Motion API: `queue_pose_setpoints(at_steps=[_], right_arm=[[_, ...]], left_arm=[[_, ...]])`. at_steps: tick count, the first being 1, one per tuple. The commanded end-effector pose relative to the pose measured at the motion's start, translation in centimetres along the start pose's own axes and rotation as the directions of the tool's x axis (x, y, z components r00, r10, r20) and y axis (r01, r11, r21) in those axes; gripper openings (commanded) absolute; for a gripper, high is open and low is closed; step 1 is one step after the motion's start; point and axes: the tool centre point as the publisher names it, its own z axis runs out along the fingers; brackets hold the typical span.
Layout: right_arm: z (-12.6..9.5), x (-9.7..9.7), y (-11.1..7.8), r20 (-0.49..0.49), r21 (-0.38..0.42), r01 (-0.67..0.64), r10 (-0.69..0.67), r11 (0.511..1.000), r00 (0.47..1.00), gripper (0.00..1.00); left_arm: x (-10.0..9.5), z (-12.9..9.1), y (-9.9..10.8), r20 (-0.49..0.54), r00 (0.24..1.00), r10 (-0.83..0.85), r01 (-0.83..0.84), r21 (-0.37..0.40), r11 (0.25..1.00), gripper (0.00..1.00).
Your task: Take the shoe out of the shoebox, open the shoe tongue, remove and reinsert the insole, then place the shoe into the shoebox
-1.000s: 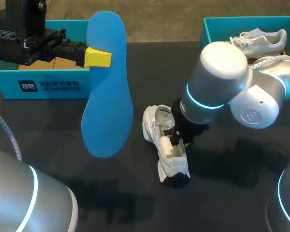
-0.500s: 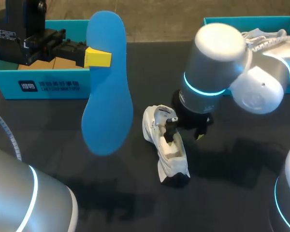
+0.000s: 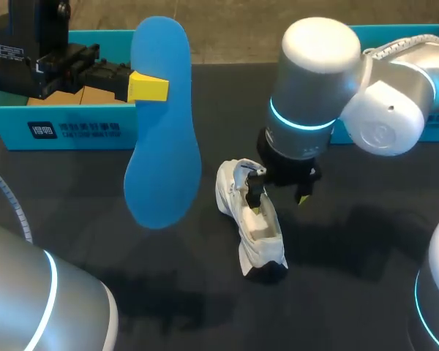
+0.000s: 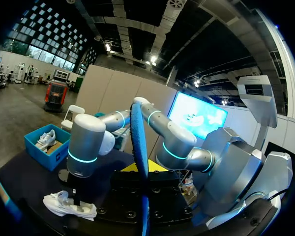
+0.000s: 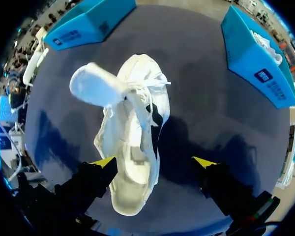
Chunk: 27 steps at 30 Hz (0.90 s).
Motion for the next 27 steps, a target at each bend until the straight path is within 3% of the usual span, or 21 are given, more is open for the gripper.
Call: queue_pose_setpoints(at_steps=[1, 3, 12, 27], right_arm=[[-1.3, -3.0, -0.4, -0.165, -0.010, -0.070, 0.068, 0.997, 0.984, 1.00], [-2.1, -3.9, -0.6, -0.254, 0.003, -0.106, 0.103, 0.994, 0.962, 1.00], [-4.6, -6.5, -1.4, -0.435, -0.020, -0.132, 0.110, 0.991, 0.894, 1.00], [-4.8, -6.4, -0.8, -0.648, -0.028, -0.167, 0.109, 0.986, 0.754, 1.00]], left_arm=[[-0.1, 0.1, -0.1, -0.001, 1.000, -0.001, 0.001, -0.004, 1.000, 0.00], [-0.1, 0.1, -0.1, -0.001, 1.000, -0.001, 0.001, -0.004, 1.000, 0.00], [-0.1, 0.1, -0.1, -0.001, 1.000, -0.001, 0.001, -0.004, 1.000, 0.00], [-0.1, 0.1, -0.1, -0.001, 1.000, -0.001, 0.001, -0.004, 1.000, 0.00]])
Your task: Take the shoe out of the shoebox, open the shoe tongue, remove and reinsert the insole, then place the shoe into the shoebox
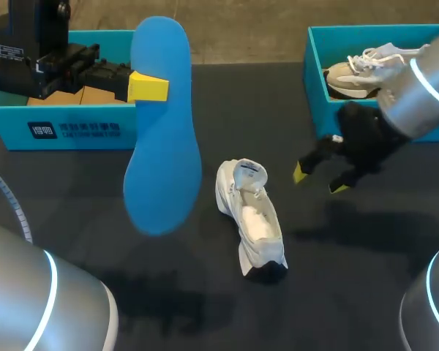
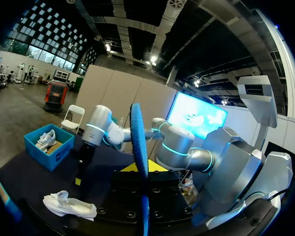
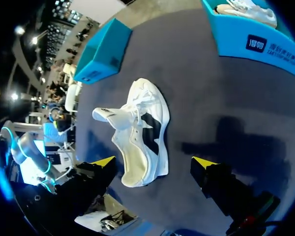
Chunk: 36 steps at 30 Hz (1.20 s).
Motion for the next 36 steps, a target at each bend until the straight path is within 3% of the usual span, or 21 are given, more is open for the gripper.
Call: queue_pose_setpoints(at_steps=[1, 11, 15, 21, 30, 36], right_arm=[[0.6, -0.5, -0.1, -0.186, -0.014, -0.001, -0.001, 1.000, 0.983, 1.00], [0.6, -0.5, -0.1, -0.186, -0.014, -0.001, -0.001, 1.000, 0.983, 1.00], [0.1, -0.7, 0.2, -0.290, 0.057, -0.080, 0.093, 0.995, 0.953, 1.00], [-0.7, -0.7, 0.2, -0.402, 0.104, -0.114, 0.146, 0.988, 0.904, 1.00], [-1.2, -0.2, 0.4, -0.473, 0.141, -0.162, 0.210, 0.977, 0.856, 1.00], [-1.3, 0.0, 0.4, -0.496, 0.144, -0.189, 0.236, 0.971, 0.836, 1.00]], left_arm=[[-0.1, 0.1, -0.1, -0.001, 1.000, -0.001, 0.001, -0.004, 1.000, 0.00], [-0.3, 0.1, -0.2, 0.011, 0.999, 0.030, -0.030, -0.003, 1.000, 0.00], [-1.2, -0.2, -0.3, 0.047, 0.988, 0.146, -0.146, -0.003, 0.989, 0.00], [-2.7, -1.0, -0.8, 0.067, 0.946, 0.317, -0.318, 0.011, 0.948, 0.00], [-3.6, -0.1, 0.4, 0.059, 0.778, 0.625, -0.618, -0.102, 0.779, 0.00], [-4.2, 0.4, 1.9, 0.072, 0.652, 0.755, -0.746, -0.119, 0.656, 0.00]])
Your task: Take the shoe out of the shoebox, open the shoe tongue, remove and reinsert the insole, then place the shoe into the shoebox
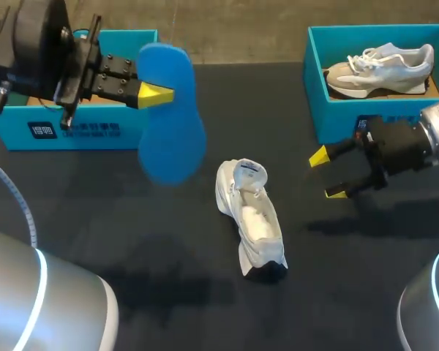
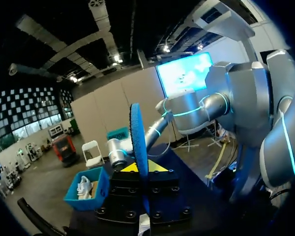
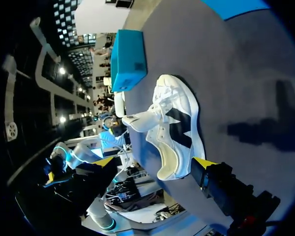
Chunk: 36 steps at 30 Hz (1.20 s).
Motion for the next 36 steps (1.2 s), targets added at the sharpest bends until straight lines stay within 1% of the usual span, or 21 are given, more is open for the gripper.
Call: queue_pose_setpoints(at_steps=[1, 6, 8, 9, 24, 25, 26, 27, 28, 29, 30, 32, 33, 34, 35, 36], right_arm=[[0.2, 0.2, -0.1, -0.031, 0.002, -0.004, 0.004, 1.000, 1.000, 1.00], [0.2, 0.4, -0.2, -0.077, 0.003, -0.023, 0.023, 1.000, 0.997, 1.00], [0.2, 0.4, -0.2, -0.096, 0.003, -0.037, 0.037, 0.999, 0.995, 1.00], [0.3, 0.4, -0.3, -0.105, 0.010, -0.047, 0.047, 0.999, 0.993, 1.00], [0.3, 0.5, -0.3, -0.104, 0.013, -0.052, 0.053, 0.999, 0.993, 1.00], [0.3, 0.5, -0.3, -0.104, 0.013, -0.052, 0.053, 0.999, 0.993, 1.00], [0.2, 0.6, -0.1, -0.122, 0.010, -0.063, 0.064, 0.998, 0.990, 1.00], [0.2, 0.7, 0.0, -0.126, 0.012, -0.070, 0.071, 0.997, 0.989, 1.00], [0.2, 0.8, 0.1, -0.134, 0.020, -0.081, 0.083, 0.996, 0.987, 1.00], [0.2, 1.0, 0.3, -0.141, 0.027, -0.089, 0.092, 0.996, 0.986, 1.00], [0.3, 1.1, 0.4, -0.141, 0.031, -0.096, 0.100, 0.995, 0.985, 1.00], [0.5, 1.5, 0.5, -0.149, 0.046, -0.111, 0.116, 0.993, 0.982, 1.00], [0.5, 1.6, 0.6, -0.155, 0.048, -0.113, 0.120, 0.992, 0.981, 1.00], [0.5, 1.8, 0.6, -0.162, 0.048, -0.118, 0.124, 0.992, 0.979, 1.00], [0.5, 2.0, 0.7, -0.168, 0.051, -0.124, 0.131, 0.991, 0.977, 1.00], [0.5, 2.1, 0.8, -0.176, 0.053, -0.128, 0.135, 0.990, 0.975, 1.00]], left_arm=[[0.5, 0.5, 0.8, 0.047, 0.983, 0.179, -0.178, -0.027, 0.984, 0.00], [0.3, 0.8, 1.3, 0.055, 0.952, 0.300, -0.301, -0.001, 0.954, 0.00], [0.0, 0.9, 1.7, 0.060, 0.935, 0.348, -0.347, -0.026, 0.937, 0.00], [-0.3, 1.0, 2.0, 0.069, 0.933, 0.354, -0.352, -0.037, 0.935, 0.00], [-0.3, 1.0, 2.0, 0.069, 0.933, 0.354, -0.352, -0.037, 0.935, 0.00], [-0.4, 0.9, 2.2, 0.071, 0.912, 0.405, -0.403, -0.040, 0.914, 0.00], [-0.4, 0.7, 2.4, 0.086, 0.880, 0.467, -0.463, -0.063, 0.884, 0.00], [-0.7, 0.7, 2.8, 0.082, 0.866, 0.493, -0.488, -0.073, 0.870, 0.00], [-0.7, 0.7, 3.1, 0.081, 0.827, 0.556, -0.555, -0.045, 0.831, 0.00], [-0.8, 0.8, 3.7, 0.074, 0.818, 0.571, -0.570, -0.032, 0.821, 0.00], [-0.9, 0.8, 4.2, 0.077, 0.795, 0.602, -0.604, 0.012, 0.797, 0.00], [-0.6, 1.2, 5.0, 0.071, 0.738, 0.671, -0.672, -0.012, 0.740, 0.00], [-0.4, 1.4, 5.3, 0.085, 0.694, 0.715, -0.719, 0.010, 0.695, 0.00], [-0.4, 1.5, 5.8, 0.092, 0.688, 0.720, -0.723, 0.001, 0.691, 0.00], [-0.3, 1.7, 6.2, 0.088, 0.644, 0.760, -0.763, 0.001, 0.646, 0.00], [-0.2, 1.9, 6.7, 0.091, 0.628, 0.773, -0.775, -0.006, 0.631, 0.00]])
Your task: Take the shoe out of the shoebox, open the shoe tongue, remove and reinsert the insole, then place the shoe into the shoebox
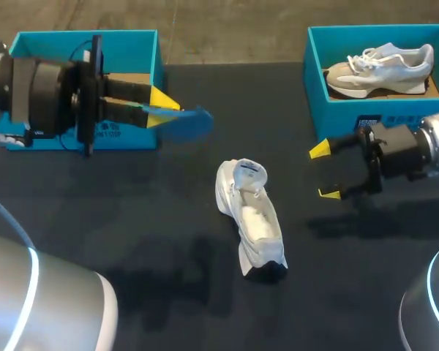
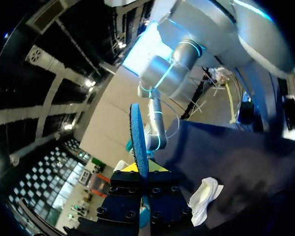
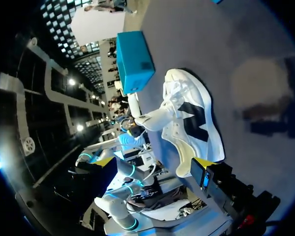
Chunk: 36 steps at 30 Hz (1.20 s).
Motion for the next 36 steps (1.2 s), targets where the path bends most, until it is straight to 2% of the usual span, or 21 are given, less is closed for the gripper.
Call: queue_pose_setpoints(at_steps=[1, 4, 10, 16, 20, 32, 36], right_arm=[[0.4, 0.5, 0.7, -0.017, 0.007, -0.011, 0.011, 1.000, 1.000, 1.00], [0.4, 1.1, 0.8, -0.040, -0.001, -0.014, 0.014, 1.000, 0.999, 1.00], [0.2, 2.3, 1.2, -0.104, -0.024, 0.053, -0.055, 0.998, 0.993, 1.00], [0.7, 3.4, 1.3, -0.138, -0.045, 0.149, -0.154, 0.988, 0.978, 1.00], [0.9, 4.3, 1.1, -0.146, -0.069, 0.218, -0.226, 0.973, 0.963, 1.00], [0.9, 4.3, 1.1, -0.146, -0.069, 0.218, -0.226, 0.973, 0.963, 1.00], [1.0, 4.4, 1.2, -0.150, -0.068, 0.218, -0.226, 0.974, 0.963, 1.00]], left_arm=[[1.9, 1.2, 1.8, 0.047, 0.973, 0.228, -0.230, 0.049, 0.972, 0.00], [2.7, 1.6, 2.1, 0.061, 0.944, 0.323, -0.327, 0.061, 0.943, 0.00], [3.9, 2.3, 2.9, 0.081, 0.885, 0.458, -0.461, 0.026, 0.887, 0.00], [4.7, 2.7, 3.2, 0.068, 0.848, 0.525, -0.528, 0.039, 0.848, 0.00], [4.7, 2.7, 3.2, 0.068, 0.848, 0.525, -0.528, 0.039, 0.848, 0.00], [4.7, 2.7, 3.2, 0.068, 0.848, 0.525, -0.528, 0.039, 0.848, 0.00], [5.6, 4.1, 4.7, 0.087, 0.773, 0.629, -0.633, 0.034, 0.773, 0.00]])
